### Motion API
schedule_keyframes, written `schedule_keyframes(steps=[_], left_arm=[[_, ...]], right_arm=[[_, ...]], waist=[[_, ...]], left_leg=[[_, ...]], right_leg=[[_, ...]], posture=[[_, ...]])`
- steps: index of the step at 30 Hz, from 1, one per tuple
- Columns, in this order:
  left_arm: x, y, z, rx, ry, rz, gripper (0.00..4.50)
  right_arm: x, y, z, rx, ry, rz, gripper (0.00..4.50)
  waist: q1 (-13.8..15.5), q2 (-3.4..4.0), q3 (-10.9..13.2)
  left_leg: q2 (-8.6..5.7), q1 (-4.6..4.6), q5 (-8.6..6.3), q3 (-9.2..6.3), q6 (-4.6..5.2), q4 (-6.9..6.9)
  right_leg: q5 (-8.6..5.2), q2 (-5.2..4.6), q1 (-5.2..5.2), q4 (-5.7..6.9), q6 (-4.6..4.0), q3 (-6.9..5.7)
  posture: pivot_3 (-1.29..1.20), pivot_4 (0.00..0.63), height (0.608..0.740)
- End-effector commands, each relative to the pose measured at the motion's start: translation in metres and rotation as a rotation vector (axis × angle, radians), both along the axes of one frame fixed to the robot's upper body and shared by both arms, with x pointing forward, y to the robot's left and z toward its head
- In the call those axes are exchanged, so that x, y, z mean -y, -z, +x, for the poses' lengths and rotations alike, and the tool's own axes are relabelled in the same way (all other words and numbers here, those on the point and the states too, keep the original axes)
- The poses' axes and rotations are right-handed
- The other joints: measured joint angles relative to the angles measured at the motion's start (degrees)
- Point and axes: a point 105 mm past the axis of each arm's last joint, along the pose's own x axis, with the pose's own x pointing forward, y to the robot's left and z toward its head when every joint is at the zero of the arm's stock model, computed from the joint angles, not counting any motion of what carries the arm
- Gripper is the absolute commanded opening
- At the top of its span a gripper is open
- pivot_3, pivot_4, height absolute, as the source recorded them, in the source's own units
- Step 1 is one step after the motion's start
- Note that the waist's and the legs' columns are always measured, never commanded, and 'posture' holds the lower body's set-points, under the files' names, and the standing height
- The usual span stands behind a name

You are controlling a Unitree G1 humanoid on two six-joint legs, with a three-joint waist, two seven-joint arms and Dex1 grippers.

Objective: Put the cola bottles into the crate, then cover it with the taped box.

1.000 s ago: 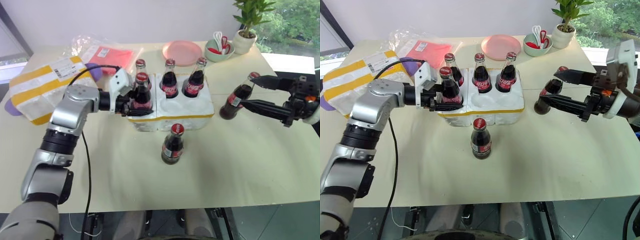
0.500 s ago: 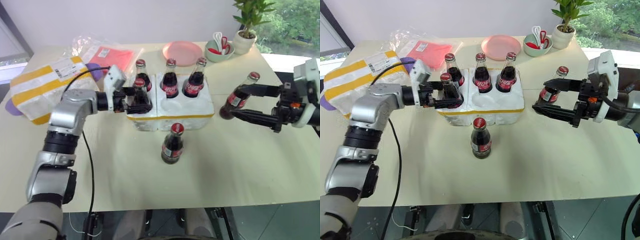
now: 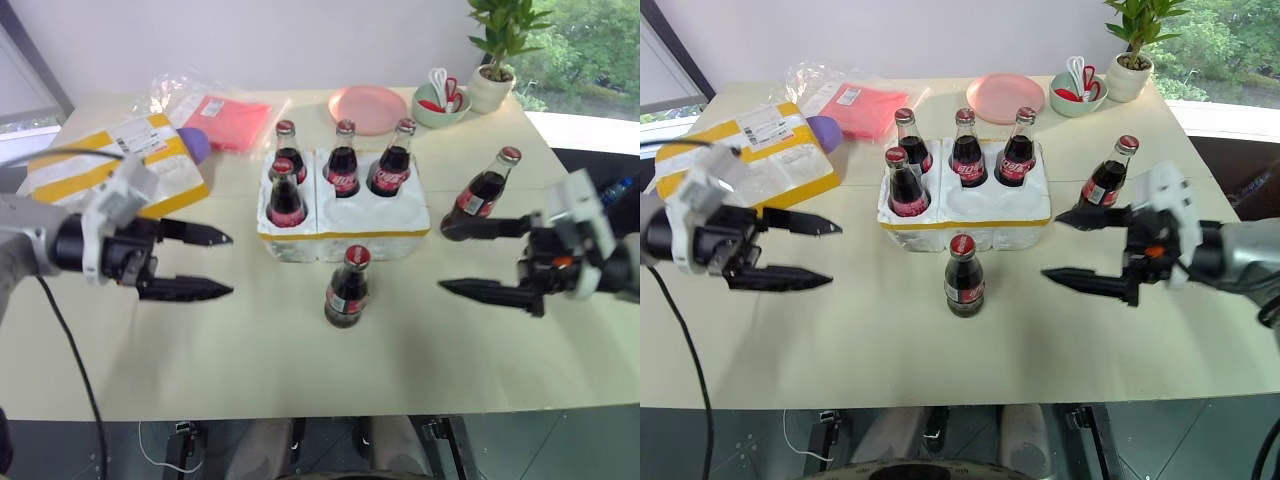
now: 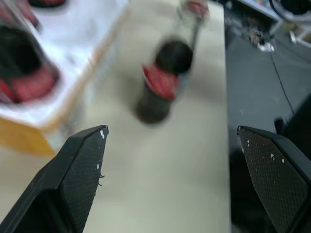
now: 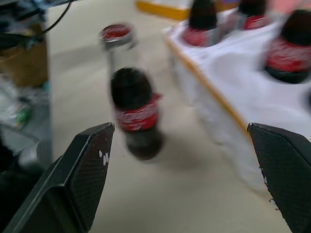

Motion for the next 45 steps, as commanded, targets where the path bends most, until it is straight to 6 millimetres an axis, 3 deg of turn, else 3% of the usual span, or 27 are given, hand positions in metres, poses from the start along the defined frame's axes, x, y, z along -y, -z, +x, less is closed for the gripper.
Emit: schedule_keyframes(steps=[1,9,28,29,33,38,42,45], left_arm=[[0.009,-0.001,0.002,0.121,0.008,0.025,4.45],[0.021,0.001,0.008,0.175,-0.005,-0.001,4.45],[0.023,0.0,0.015,0.188,-0.009,-0.01,4.45],[0.023,0.0,0.015,0.19,-0.009,-0.009,4.5],[0.023,-0.001,0.018,0.198,-0.009,-0.01,4.5],[0.022,0.001,0.022,0.216,-0.018,0.001,4.5],[0.022,0.001,0.022,0.219,-0.014,-0.007,4.5],[0.022,0.0,0.024,0.223,-0.015,-0.013,4.5]], right_arm=[[-0.018,0.008,-0.002,0.022,-0.073,0.014,4.5],[-0.049,0.038,0.011,-0.018,-0.129,0.037,4.5],[-0.097,0.07,0.035,-0.095,-0.147,0.068,4.5],[-0.099,0.069,0.035,-0.105,-0.149,0.079,4.25],[-0.1,0.063,0.016,-0.138,-0.25,0.122,2.84],[-0.096,0.045,0.008,-0.151,-0.256,0.202,2.85],[-0.087,0.005,0.01,-0.122,-0.248,0.325,2.85],[-0.078,-0.032,0.026,-0.027,-0.188,0.393,2.85]], waist=[[-0.12,-0.05,-0.03],[-0.36,-0.05,-0.03],[-0.34,-0.04,-0.02],[-0.39,-0.04,-0.02],[-0.29,-0.04,-0.02],[-0.4,-0.01,-0.01],[-0.41,-0.01,0.01],[-0.46,0.02,0.03]], left_leg=[[0.0,0.08,-0.01,0.0,-0.01,0.0],[0.01,0.06,0.0,0.0,0.03,-0.08],[-0.02,0.06,0.0,-0.04,0.03,-0.09],[-0.03,0.06,0.0,-0.04,0.03,-0.09],[-0.03,0.06,0.0,-0.04,0.02,-0.09],[-0.04,0.04,-0.01,-0.07,0.03,-0.17],[-0.03,0.03,0.0,-0.05,0.03,-0.17],[-0.02,0.03,0.0,-0.05,0.03,-0.17]], right_leg=[[0.0,-0.01,0.09,-0.05,0.0,0.0],[0.04,0.03,-0.07,0.07,0.07,0.0],[0.11,0.18,-0.09,0.1,0.19,-0.03],[0.12,0.18,-0.09,0.1,0.2,-0.03],[0.12,0.19,-0.11,0.12,0.2,-0.03],[0.12,0.19,-0.14,0.09,0.21,-0.04],[0.12,0.18,-0.16,0.1,0.21,-0.02],[0.12,0.15,-0.18,0.1,0.21,-0.02]], posture=[[0.0,0.15,0.74],[0.0,0.15,0.74],[0.0,0.15,0.74],[0.0,0.15,0.74],[0.0,0.15,0.74],[0.0,0.15,0.74],[0.0,0.15,0.74],[0.0,0.15,0.74]])
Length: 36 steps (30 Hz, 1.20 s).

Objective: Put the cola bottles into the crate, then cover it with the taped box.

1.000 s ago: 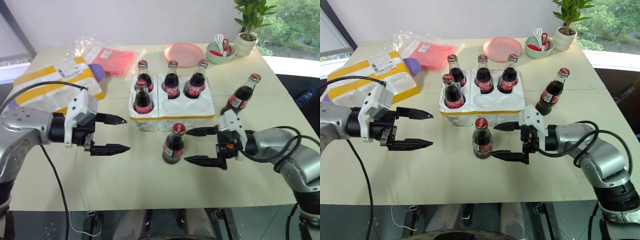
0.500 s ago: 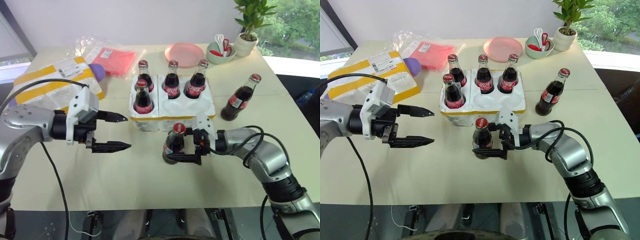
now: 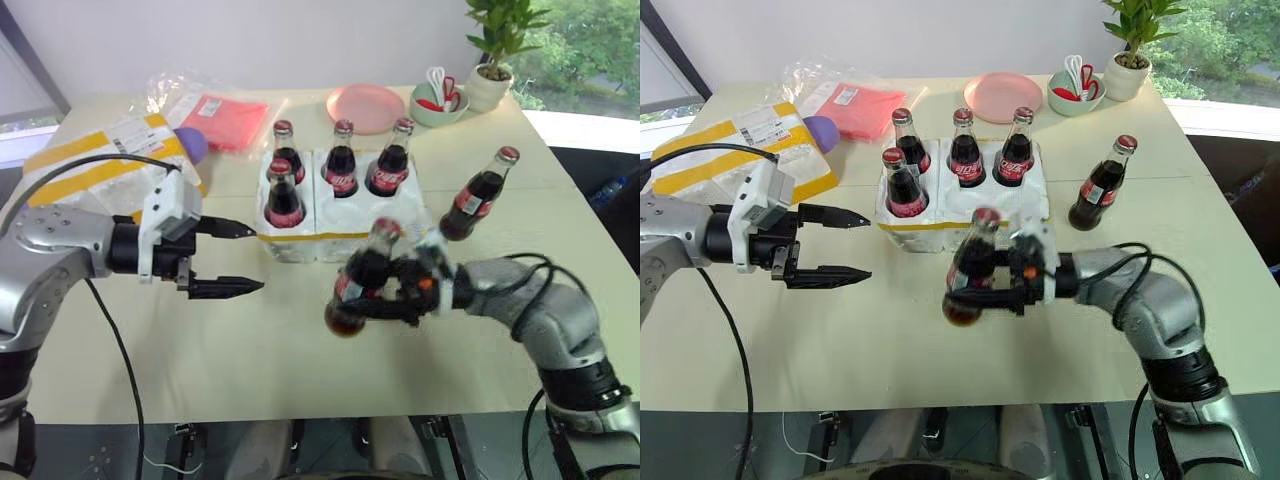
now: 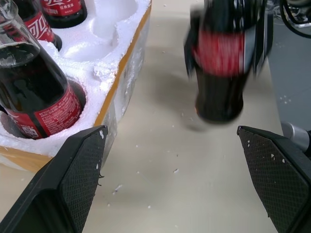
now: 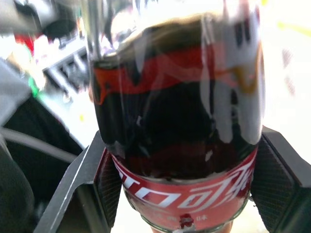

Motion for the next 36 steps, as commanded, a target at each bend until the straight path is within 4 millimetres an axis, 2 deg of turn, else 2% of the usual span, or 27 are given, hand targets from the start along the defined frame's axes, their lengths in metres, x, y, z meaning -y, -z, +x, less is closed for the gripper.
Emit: schedule_keyframes(steps=[1,4,6,9,12,18,26,27,29,30,34,36], left_arm=[[0.002,-0.009,0.002,0.05,0.013,-0.011,4.5],[0.004,-0.01,0.005,0.068,0.012,-0.017,4.5],[0.006,-0.014,0.007,0.08,0.008,-0.038,4.5],[0.008,-0.019,0.008,0.09,0.006,-0.069,4.5],[0.009,-0.02,0.01,0.1,-0.004,-0.072,4.5],[0.008,-0.018,0.008,0.103,-0.016,-0.071,4.5],[0.009,-0.021,0.01,0.116,-0.022,-0.08,4.5],[0.01,-0.021,0.01,0.117,-0.021,-0.08,4.5],[0.01,-0.022,0.01,0.118,-0.017,-0.081,4.5],[0.011,-0.022,0.009,0.118,-0.015,-0.081,4.5],[0.013,-0.025,0.01,0.116,-0.007,-0.095,4.5],[0.014,-0.025,0.011,0.115,-0.004,-0.099,4.5]], right_arm=[[0.008,-0.063,0.011,0.17,0.062,0.124,2.85],[0.015,-0.091,0.037,0.204,0.151,0.161,2.85],[0.017,-0.103,0.053,0.21,0.194,0.171,2.85],[0.014,-0.097,0.079,0.235,0.283,0.101,2.85],[0.006,-0.078,0.093,0.239,0.303,0.019,2.85],[-0.009,-0.049,0.099,0.211,0.279,-0.034,2.85],[-0.02,0.007,0.116,0.16,0.349,-0.183,2.85],[-0.02,0.011,0.118,0.155,0.358,-0.198,3.35],[-0.02,0.014,0.117,0.151,0.36,-0.207,4.26],[-0.019,0.012,0.114,0.159,0.354,-0.202,4.45],[-0.007,-0.005,0.103,0.183,0.356,-0.154,4.45],[0.009,-0.019,0.091,0.199,0.381,-0.117,4.45]], waist=[[0.01,0.01,0.01],[0.01,0.01,0.0],[0.02,0.0,0.01],[0.08,0.0,0.0],[-0.22,0.0,0.0],[-0.71,0.02,0.01],[-1.38,-0.02,-0.01],[-1.46,-0.05,-0.03],[-1.63,-0.05,-0.04],[-1.61,-0.05,-0.04],[-1.15,-0.05,-0.04],[-0.68,-0.05,-0.03]], left_leg=[[0.01,0.0,0.0,0.0,0.0,0.0],[0.02,0.0,0.0,0.0,-0.01,-0.03],[0.0,-0.01,0.01,0.01,-0.01,-0.03],[-0.02,-0.03,0.01,0.01,-0.01,-0.04],[-0.03,-0.06,0.01,0.06,-0.01,-0.07],[-0.03,-0.42,0.17,0.08,-0.26,-0.07],[-0.04,-0.41,0.16,0.08,-0.24,-0.05],[-0.03,-0.36,0.16,0.08,-0.25,-0.05],[-0.03,-0.27,0.13,0.08,-0.2,-0.05],[-0.03,-0.17,0.08,0.08,-0.12,-0.05],[0.0,0.02,0.07,0.01,-0.1,-0.05],[-0.02,-0.02,0.07,-0.06,-0.1,-0.05]], right_leg=[[0.0,0.0,-0.01,0.0,0.0,0.0],[0.0,0.0,-0.02,0.0,0.0,0.0],[0.0,0.01,-0.03,0.0,-0.01,0.0],[0.0,0.03,-0.05,0.0,0.0,-0.01],[0.0,0.02,-0.09,-0.01,0.0,0.0],[0.01,0.03,-0.51,0.08,0.01,0.03],[0.02,0.04,-0.5,0.11,0.01,0.03],[0.02,0.06,-0.45,0.11,0.01,0.03],[0.02,0.07,-0.38,0.11,0.01,0.04],[0.03,0.07,-0.27,0.12,0.01,0.04],[0.02,0.14,-0.1,0.14,-0.01,0.04],[0.02,0.15,-0.1,0.12,-0.01,0.03]], posture=[[0.0,0.15,0.74],[0.0,0.15,0.74],[0.0,0.15,0.74],[0.0,0.15,0.74],[0.0,0.15,0.74],[0.0,0.15,0.74],[0.0,0.15,0.74],[0.0,0.15,0.74],[0.0,0.15,0.74],[0.0,0.15,0.74],[0.0,0.15,0.74],[0.0,0.15,0.74]])
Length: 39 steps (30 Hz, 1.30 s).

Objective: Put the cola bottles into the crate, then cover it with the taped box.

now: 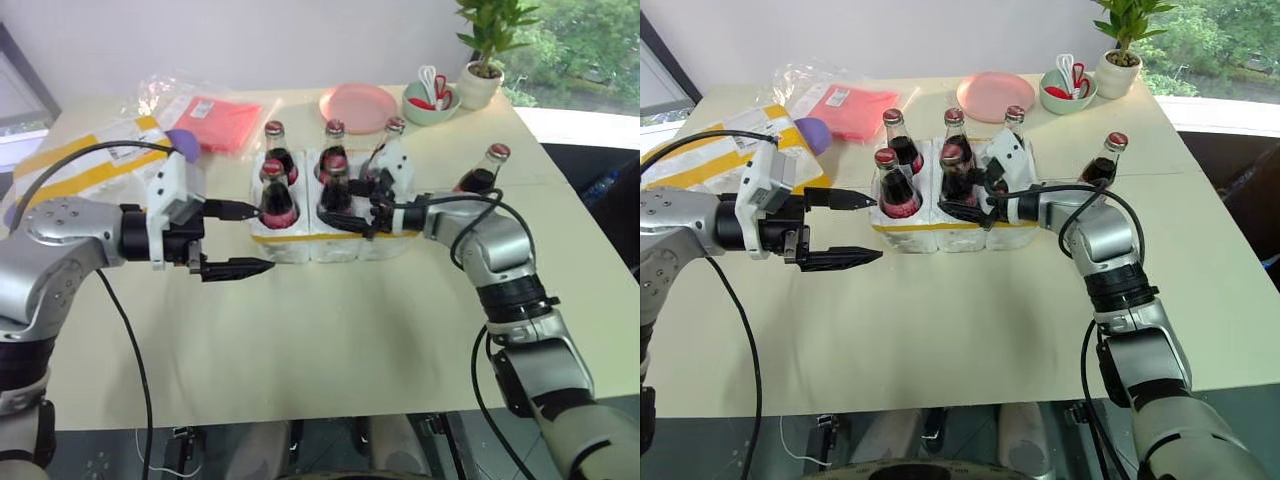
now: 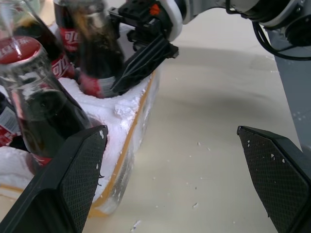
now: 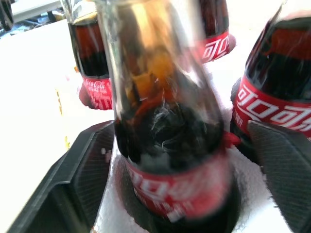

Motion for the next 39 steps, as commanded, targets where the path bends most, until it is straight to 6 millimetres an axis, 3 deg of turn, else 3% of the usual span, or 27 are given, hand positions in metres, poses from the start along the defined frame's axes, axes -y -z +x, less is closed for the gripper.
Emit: schedule_keyframes(steps=[1,7,11,17,22,39], left_arm=[[0.003,-0.012,-0.002,0.039,0.016,-0.019,4.5],[0.008,-0.011,-0.001,0.031,0.044,-0.03,4.5],[0.016,-0.015,0.006,0.04,0.074,-0.055,4.5],[0.028,-0.02,0.01,0.041,0.129,-0.073,4.5],[0.031,-0.02,0.01,0.038,0.148,-0.072,4.5],[0.031,-0.023,0.003,0.049,0.124,-0.069,4.5]], right_arm=[[0.026,-0.028,-0.02,0.059,0.028,0.061,4.45],[0.083,-0.045,-0.063,0.068,0.162,0.055,4.45],[0.129,-0.039,-0.089,0.033,0.317,-0.034,4.45],[0.177,-0.022,-0.088,-0.032,0.588,-0.006,4.45],[0.187,-0.012,-0.074,0.004,0.702,-0.016,4.45],[0.195,0.003,-0.014,0.018,0.769,0.035,4.45]], waist=[[0.44,0.0,0.0],[1.1,0.01,0.01],[1.45,0.0,0.0],[0.56,0.0,0.0],[0.86,0.01,0.0],[0.98,0.02,0.0]], left_leg=[[-0.01,-0.02,0.0,-0.02,0.0,0.0],[-0.01,-0.08,-0.03,0.01,0.04,-0.05],[-0.01,-0.07,-0.03,0.0,0.05,-0.02],[0.04,0.05,-0.04,0.16,0.1,0.06],[0.08,0.05,-0.04,0.15,0.09,0.05],[0.02,0.04,-0.04,0.13,0.1,0.04]], right_leg=[[0.0,0.0,-0.01,-0.02,0.0,0.0],[0.0,-0.03,-0.02,-0.11,0.0,0.01],[-0.01,-0.1,0.07,-0.13,-0.01,-0.01],[0.0,-0.2,0.2,-0.19,0.01,0.02],[-0.01,-0.17,0.18,-0.17,0.0,0.02],[0.0,-0.09,0.18,-0.18,0.01,0.01]], posture=[[0.0,0.15,0.74],[0.0,0.15,0.74],[0.0,0.15,0.74],[0.0,0.15,0.74],[0.0,0.15,0.74],[0.0,0.15,0.74]])
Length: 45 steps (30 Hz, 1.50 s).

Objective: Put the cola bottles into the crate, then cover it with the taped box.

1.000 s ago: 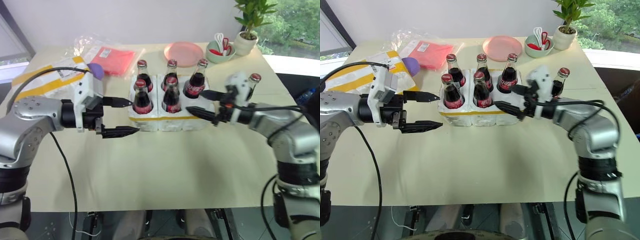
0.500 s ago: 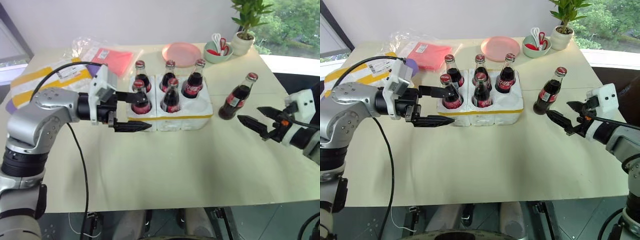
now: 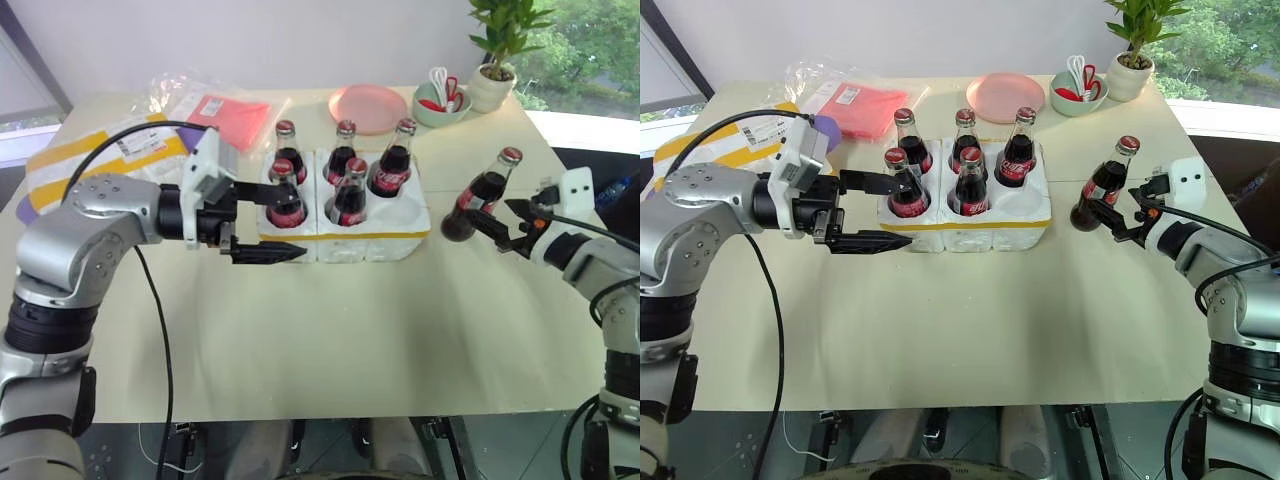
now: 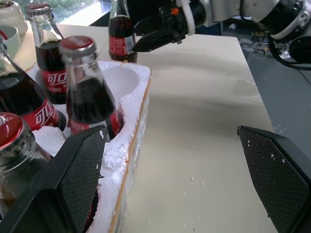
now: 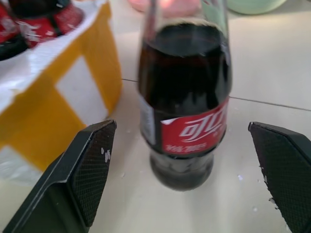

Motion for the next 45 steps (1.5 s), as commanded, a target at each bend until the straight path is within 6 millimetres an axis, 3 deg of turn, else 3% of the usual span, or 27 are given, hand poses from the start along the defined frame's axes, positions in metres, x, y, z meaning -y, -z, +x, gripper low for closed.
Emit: schedule_keyframes(steps=[1,12,15,16,17,20,24,27,31,37,45], left_arm=[[-0.004,-0.01,-0.005,0.042,-0.013,-0.008,4.5],[-0.006,-0.01,-0.008,0.046,-0.036,-0.008,4.5],[-0.006,-0.011,-0.007,0.048,-0.038,-0.007,4.5],[-0.006,-0.011,-0.007,0.049,-0.039,-0.006,4.5],[-0.006,-0.011,-0.007,0.049,-0.039,-0.007,4.5],[-0.007,-0.011,-0.006,0.048,-0.041,-0.007,4.5],[-0.008,-0.01,-0.005,0.043,-0.044,-0.008,4.5],[-0.007,-0.009,-0.005,0.041,-0.04,-0.01,4.5],[-0.005,-0.01,-0.005,0.041,-0.034,-0.012,4.5],[-0.003,-0.009,-0.005,0.046,-0.026,-0.012,4.5],[-0.009,-0.011,-0.006,0.057,-0.046,-0.005,4.5]], right_arm=[[0.002,-0.008,0.01,0.049,0.007,-0.005,4.45],[0.0,0.0,0.048,0.051,0.015,0.059,4.45],[-0.005,-0.004,0.049,0.071,-0.015,0.083,3.62],[-0.008,-0.007,0.047,0.083,-0.033,0.087,3.07],[-0.011,-0.011,0.045,0.099,-0.055,0.092,2.8],[-0.018,-0.029,0.038,0.172,-0.104,0.12,2.83],[-0.032,-0.069,0.024,0.307,-0.191,0.219,2.83],[-0.058,-0.097,0.008,0.368,-0.329,0.296,2.83],[-0.089,-0.113,-0.006,0.39,-0.459,0.306,2.83],[-0.135,-0.094,-0.005,0.308,-0.57,0.19,2.83],[-0.142,-0.051,0.006,0.223,-0.58,-0.076,2.83]], waist=[[-0.06,0.0,0.0],[-0.1,0.01,0.0],[0.01,0.01,0.0],[0.02,0.01,0.0],[-0.01,0.01,0.0],[-0.12,0.05,0.03],[-0.37,0.29,0.17],[-0.49,0.31,0.19],[-0.87,0.31,0.19],[-1.25,0.29,0.18],[-1.28,0.29,0.17]], left_leg=[[0.0,0.0,0.0,0.0,0.0,0.0],[-0.01,0.01,0.01,-0.01,-0.01,0.0],[-0.02,0.01,0.01,-0.03,-0.02,0.0],[-0.02,0.0,0.01,-0.04,-0.02,0.0],[-0.02,0.0,0.01,-0.05,-0.02,0.0],[-0.02,0.0,0.01,-0.05,-0.02,-0.02],[-0.01,-0.04,0.02,-0.03,-0.04,-0.06],[0.0,-0.05,0.02,-0.02,-0.04,-0.11],[0.01,-0.05,0.02,-0.03,-0.05,-0.16],[-0.02,-0.05,0.02,-0.02,-0.04,-0.14],[-0.06,-0.08,0.02,-0.02,-0.04,-0.13]], right_leg=[[0.0,0.01,0.0,0.0,0.0,0.0],[0.0,0.05,0.02,0.01,0.0,0.0],[0.0,0.05,0.01,0.01,0.0,0.0],[0.0,0.05,0.01,0.01,0.0,0.0],[0.0,0.06,0.01,0.01,0.0,0.0],[0.0,0.06,-0.01,0.01,0.0,0.0],[0.0,0.07,-0.1,0.02,0.0,0.02],[0.0,0.06,-0.16,0.05,0.0,0.03],[0.0,0.07,-0.18,0.05,0.0,0.03],[0.0,0.04,-0.16,0.04,0.0,0.03],[0.0,0.02,-0.19,0.04,0.0,0.03]], posture=[[0.0,0.15,0.74],[0.0,0.15,0.74],[0.0,0.15,0.74],[0.0,0.15,0.74],[0.0,0.15,0.74],[0.0,0.15,0.74],[0.0,0.15,0.74],[0.0,0.15,0.74],[0.0,0.15,0.74],[0.0,0.15,0.74],[0.0,0.15,0.74]])
